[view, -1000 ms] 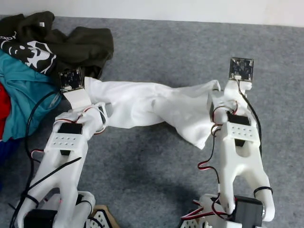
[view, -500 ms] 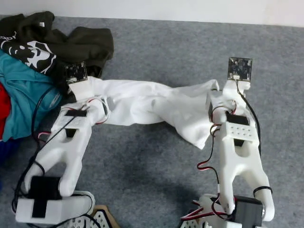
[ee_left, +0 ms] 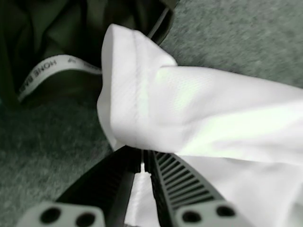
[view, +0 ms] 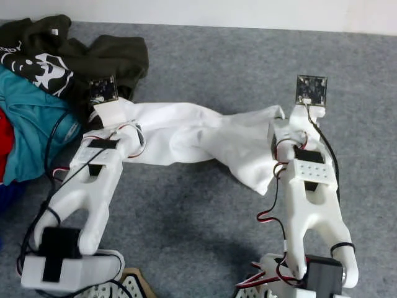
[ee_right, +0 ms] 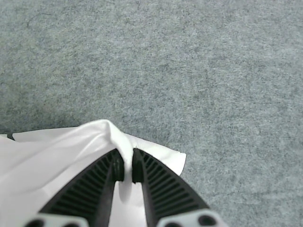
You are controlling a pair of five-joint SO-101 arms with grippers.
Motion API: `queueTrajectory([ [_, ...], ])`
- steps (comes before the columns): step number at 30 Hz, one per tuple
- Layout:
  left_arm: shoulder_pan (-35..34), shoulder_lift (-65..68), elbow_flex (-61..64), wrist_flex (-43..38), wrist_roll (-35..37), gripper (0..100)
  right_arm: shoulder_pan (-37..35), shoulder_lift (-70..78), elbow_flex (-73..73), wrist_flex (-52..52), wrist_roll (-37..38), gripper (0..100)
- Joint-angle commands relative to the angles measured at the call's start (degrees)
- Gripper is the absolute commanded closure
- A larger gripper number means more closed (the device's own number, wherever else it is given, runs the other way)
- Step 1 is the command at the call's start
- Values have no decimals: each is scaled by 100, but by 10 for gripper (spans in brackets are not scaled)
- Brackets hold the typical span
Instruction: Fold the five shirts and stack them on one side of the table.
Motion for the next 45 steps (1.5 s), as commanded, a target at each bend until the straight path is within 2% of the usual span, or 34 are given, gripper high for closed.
queueTrajectory([
  [1,127,-1174,-233,-18,0,973,13,-75,-84,-127,-70,993],
  [7,101,-2782,-242,563,0,973,154,-110,-426,-66,-70,993],
  [11,84,-3486,-435,923,0,973,145,-699,-769,725,-70,993],
  [18,92,-3292,-2237,3077,0,970,31,-2009,-1349,2721,-70,993],
  [23,92,-3116,-3653,4536,0,970,127,-2835,-1692,3776,-70,993],
  [32,92,-3073,-6105,6356,-26,969,171,-4154,-2993,5525,-70,993],
  [37,92,-3073,-7292,6787,-9,969,171,-4286,-3855,6114,-70,993],
  [45,92,-3099,-8875,7007,-18,972,171,-4620,-5147,6185,-70,993],
])
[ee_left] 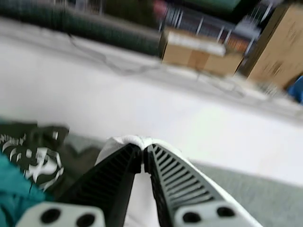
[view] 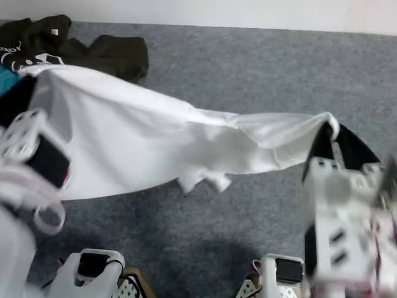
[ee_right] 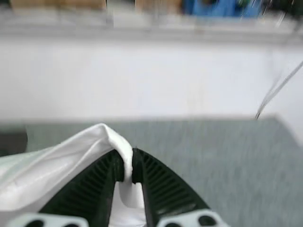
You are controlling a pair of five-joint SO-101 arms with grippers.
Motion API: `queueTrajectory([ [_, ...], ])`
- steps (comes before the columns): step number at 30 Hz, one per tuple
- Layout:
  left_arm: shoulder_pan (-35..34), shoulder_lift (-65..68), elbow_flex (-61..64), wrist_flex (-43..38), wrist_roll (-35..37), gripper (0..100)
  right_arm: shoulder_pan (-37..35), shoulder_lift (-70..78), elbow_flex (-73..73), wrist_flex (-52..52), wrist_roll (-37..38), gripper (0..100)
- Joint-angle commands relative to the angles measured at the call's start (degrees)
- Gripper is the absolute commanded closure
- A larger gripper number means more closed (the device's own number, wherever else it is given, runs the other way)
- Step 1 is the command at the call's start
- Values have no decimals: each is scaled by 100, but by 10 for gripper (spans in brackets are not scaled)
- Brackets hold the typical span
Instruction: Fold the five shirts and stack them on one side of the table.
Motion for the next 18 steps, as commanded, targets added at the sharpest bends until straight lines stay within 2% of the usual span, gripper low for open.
queueTrajectory([
  [1,40,13,-699,158,-18,970,75,-145,-892,66,-53,993],
  [8,-303,40,-716,158,-26,969,101,-110,-1807,453,-26,993],
  [11,-479,57,-690,149,-26,969,505,-110,-1807,382,-18,993],
  [14,-488,163,-365,158,-26,960,620,-101,-1543,207,-35,993],
  [18,-497,470,576,193,0,886,620,-101,-725,48,-44,993],
])
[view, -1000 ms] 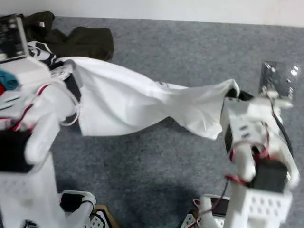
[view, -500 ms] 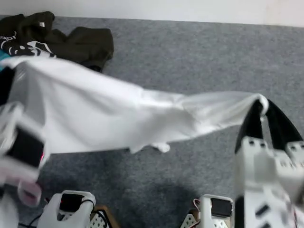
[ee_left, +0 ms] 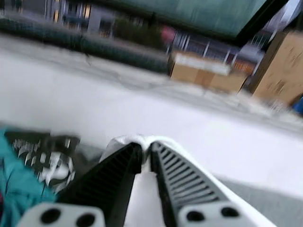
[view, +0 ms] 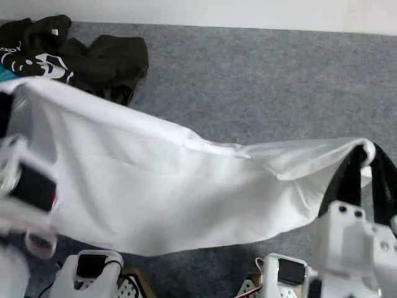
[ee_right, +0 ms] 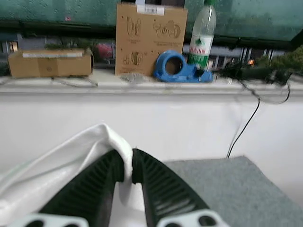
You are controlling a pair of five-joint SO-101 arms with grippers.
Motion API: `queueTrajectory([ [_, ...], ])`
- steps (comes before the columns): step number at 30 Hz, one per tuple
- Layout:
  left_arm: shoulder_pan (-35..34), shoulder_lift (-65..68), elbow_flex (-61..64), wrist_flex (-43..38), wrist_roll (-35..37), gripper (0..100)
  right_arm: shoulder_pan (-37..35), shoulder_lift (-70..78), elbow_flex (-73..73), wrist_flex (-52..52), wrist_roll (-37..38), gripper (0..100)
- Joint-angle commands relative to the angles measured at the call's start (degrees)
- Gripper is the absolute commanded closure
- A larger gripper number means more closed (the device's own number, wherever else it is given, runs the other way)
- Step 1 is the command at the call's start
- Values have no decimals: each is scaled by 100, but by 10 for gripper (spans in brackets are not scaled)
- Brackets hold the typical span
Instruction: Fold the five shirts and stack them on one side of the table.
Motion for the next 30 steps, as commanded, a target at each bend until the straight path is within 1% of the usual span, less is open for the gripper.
queueTrajectory([
  [1,-110,444,1068,-18,9,871,92,48,866,-286,-44,993],
  [4,-110,576,1886,-79,9,844,92,40,1675,-505,-44,993],
  [8,-119,611,2949,-914,9,842,4,-4,2941,-1235,-18,993],
  [10,-277,611,3389,-1284,9,842,-40,-4,3495,-1578,-18,993],
  [13,-382,611,3916,-1574,-9,842,-66,-13,4127,-2026,-18,993],
  [16,-338,655,4567,-1855,-9,842,-66,-13,4673,-2448,-18,993],
  [20,-40,664,5640,-2901,-9,839,-48,-13,5552,-2923,-9,993],
  [24,462,681,6527,-3842,-18,839,136,-13,6554,-3538,-9,993],
  [28,1051,752,7037,-4536,-18,839,409,-13,7248,-4347,-9,993],
  [30,1305,1095,7046,-4747,-18,839,470,-13,7424,-4479,-9,993],
])
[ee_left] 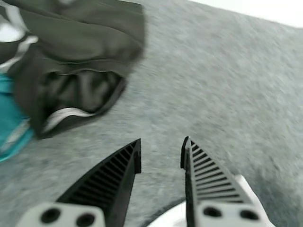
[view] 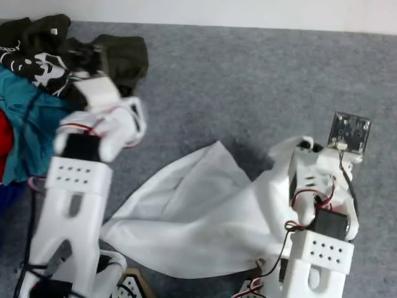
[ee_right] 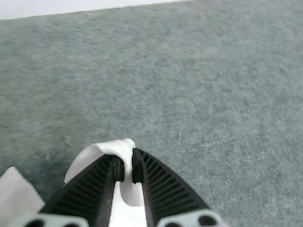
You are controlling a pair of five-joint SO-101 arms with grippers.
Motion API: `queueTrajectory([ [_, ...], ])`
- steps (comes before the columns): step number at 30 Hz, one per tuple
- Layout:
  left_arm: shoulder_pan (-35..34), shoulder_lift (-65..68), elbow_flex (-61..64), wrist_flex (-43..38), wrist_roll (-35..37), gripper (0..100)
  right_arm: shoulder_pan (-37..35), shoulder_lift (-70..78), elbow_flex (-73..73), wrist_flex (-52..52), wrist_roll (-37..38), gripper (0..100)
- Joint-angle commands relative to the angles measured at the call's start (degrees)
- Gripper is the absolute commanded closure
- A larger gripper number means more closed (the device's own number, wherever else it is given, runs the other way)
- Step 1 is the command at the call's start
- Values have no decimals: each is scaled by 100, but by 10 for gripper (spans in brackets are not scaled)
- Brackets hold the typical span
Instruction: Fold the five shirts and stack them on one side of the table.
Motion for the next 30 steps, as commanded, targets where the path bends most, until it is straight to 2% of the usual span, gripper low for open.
queueTrajectory([
  [1,637,602,22,-642,-26,839,224,-66,295,-514,-9,993],
  [7,998,2536,-1103,-914,-26,838,224,-66,374,-514,-9,993],
  [15,1710,4382,-2738,-316,-26,838,224,-66,611,-743,-9,993],
  [21,2246,4919,-3037,237,-35,841,224,-66,1042,-1253,-9,993],
  [30,2290,5508,-3073,-70,-35,842,215,-66,1156,-1305,-9,993],
])
